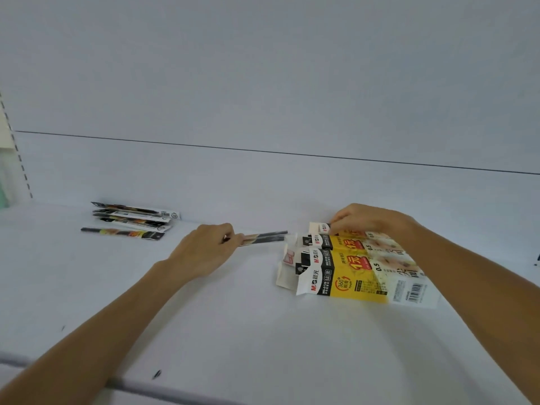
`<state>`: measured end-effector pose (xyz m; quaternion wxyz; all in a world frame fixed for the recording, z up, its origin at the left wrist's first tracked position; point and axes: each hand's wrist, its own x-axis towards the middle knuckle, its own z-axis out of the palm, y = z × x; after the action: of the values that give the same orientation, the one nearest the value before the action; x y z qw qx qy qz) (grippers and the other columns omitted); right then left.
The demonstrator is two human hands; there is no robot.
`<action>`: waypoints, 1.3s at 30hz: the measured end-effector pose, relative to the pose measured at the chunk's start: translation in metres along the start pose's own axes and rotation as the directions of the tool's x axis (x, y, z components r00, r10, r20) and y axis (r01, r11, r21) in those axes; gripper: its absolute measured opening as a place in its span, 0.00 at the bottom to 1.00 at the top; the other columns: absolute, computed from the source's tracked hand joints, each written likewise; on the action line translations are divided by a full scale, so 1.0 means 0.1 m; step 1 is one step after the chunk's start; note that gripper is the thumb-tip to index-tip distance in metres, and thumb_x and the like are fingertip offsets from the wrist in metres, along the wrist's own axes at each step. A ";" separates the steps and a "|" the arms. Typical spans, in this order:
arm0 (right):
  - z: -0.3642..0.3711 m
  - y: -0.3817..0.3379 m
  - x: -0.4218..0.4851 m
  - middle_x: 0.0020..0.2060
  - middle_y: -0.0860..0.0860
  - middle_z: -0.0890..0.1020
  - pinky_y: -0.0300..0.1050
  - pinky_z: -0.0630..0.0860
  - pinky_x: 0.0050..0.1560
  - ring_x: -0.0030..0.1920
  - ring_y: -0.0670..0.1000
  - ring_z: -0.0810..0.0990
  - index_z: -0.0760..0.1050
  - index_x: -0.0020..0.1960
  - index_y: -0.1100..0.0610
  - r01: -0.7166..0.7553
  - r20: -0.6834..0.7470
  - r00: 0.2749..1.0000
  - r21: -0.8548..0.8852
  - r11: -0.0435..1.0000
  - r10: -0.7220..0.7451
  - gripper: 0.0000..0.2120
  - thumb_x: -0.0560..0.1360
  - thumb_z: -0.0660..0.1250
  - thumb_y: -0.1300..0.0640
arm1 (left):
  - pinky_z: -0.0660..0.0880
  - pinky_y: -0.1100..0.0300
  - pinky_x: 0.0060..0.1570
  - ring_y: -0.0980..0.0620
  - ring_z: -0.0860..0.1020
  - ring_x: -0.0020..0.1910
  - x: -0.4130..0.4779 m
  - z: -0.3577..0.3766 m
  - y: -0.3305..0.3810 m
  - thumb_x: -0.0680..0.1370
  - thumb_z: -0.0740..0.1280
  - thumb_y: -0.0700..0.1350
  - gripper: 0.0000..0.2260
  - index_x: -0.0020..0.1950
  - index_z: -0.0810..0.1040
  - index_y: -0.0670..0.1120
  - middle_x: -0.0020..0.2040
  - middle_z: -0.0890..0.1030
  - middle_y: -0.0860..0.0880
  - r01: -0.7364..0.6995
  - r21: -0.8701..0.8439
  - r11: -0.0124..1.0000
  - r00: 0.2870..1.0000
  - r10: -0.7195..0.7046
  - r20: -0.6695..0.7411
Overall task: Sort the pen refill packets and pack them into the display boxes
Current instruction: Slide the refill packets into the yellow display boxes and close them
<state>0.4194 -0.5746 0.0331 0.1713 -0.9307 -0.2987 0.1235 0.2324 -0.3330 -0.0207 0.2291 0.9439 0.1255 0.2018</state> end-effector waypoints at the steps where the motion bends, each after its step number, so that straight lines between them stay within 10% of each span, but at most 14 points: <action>1: 0.01 0.01 0.01 0.48 0.47 0.81 0.48 0.69 0.58 0.51 0.48 0.78 0.78 0.54 0.55 0.013 -0.035 0.999 0.009 1.000 -0.013 0.17 0.71 0.69 0.46 | 0.66 0.56 0.35 0.47 0.73 0.35 -0.04 -0.04 -0.03 0.76 0.57 0.58 0.15 0.34 0.69 0.51 0.32 0.74 0.50 0.011 0.003 1.000 1.000 -0.011 -0.013; 5: 0.07 0.04 0.03 0.51 0.50 0.79 0.45 0.72 0.51 0.49 0.49 0.76 0.77 0.54 0.53 0.066 -0.282 0.955 -0.102 0.993 -0.093 0.17 0.69 0.72 0.47 | 0.64 0.57 0.32 0.51 0.70 0.32 -0.21 -0.18 -0.16 0.78 0.57 0.56 0.15 0.36 0.71 0.49 0.31 0.72 0.52 0.065 0.036 0.997 0.996 -0.062 -0.060; 11: 0.10 0.00 0.02 0.55 0.53 0.79 0.43 0.70 0.51 0.51 0.50 0.75 0.76 0.55 0.54 0.005 -0.222 0.975 -0.087 0.996 -0.024 0.16 0.68 0.73 0.59 | 0.62 0.57 0.31 0.50 0.70 0.32 -0.37 -0.36 -0.35 0.79 0.56 0.55 0.16 0.35 0.69 0.48 0.32 0.72 0.50 0.101 0.064 0.993 0.993 -0.097 -0.062; 15: 0.23 -0.45 -0.09 0.51 0.52 0.77 0.50 0.70 0.55 0.50 0.51 0.74 0.73 0.54 0.55 0.092 -0.500 0.848 -0.190 0.977 -0.178 0.20 0.65 0.74 0.54 | 0.62 0.57 0.32 0.50 0.70 0.34 -0.43 -0.47 -0.31 0.79 0.57 0.55 0.16 0.34 0.68 0.48 0.32 0.72 0.51 0.084 0.106 0.991 0.995 -0.078 -0.061; 22: 0.22 -1.13 -0.82 0.55 0.54 0.74 0.49 0.71 0.52 0.52 0.54 0.74 0.70 0.59 0.60 0.258 -0.569 0.640 -0.474 0.842 -0.516 0.23 0.67 0.72 0.56 | 0.63 0.56 0.34 0.47 0.73 0.37 -0.56 -0.62 -0.12 0.79 0.57 0.53 0.14 0.43 0.73 0.44 0.36 0.74 0.50 -0.091 0.036 0.995 0.936 0.098 -0.338; 27: 0.26 -1.09 -1.33 0.54 0.48 0.74 0.44 0.72 0.55 0.55 0.49 0.74 0.67 0.64 0.54 0.296 -0.469 0.807 -0.204 0.933 -0.358 0.30 0.66 0.75 0.57 | 0.63 0.57 0.37 0.47 0.72 0.39 -0.73 -0.70 0.08 0.79 0.59 0.51 0.11 0.46 0.73 0.43 0.39 0.75 0.49 -0.225 -0.029 0.974 0.868 0.187 -0.461; 39: 0.44 -0.95 -1.95 0.53 0.44 0.75 0.39 0.70 0.55 0.57 0.46 0.74 0.66 0.67 0.50 0.102 -0.198 0.973 -0.080 0.992 -0.116 0.36 0.63 0.78 0.57 | 0.66 0.58 0.34 0.49 0.74 0.38 -0.95 -0.47 0.34 0.75 0.64 0.58 0.12 0.48 0.70 0.50 0.37 0.75 0.52 -0.281 -0.008 0.960 0.960 0.281 -0.005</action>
<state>0.2019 -0.6083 0.0551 0.1750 -0.9260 -0.3344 0.0083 0.1321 -0.3759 0.0035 0.2018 0.9508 -0.0101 0.2348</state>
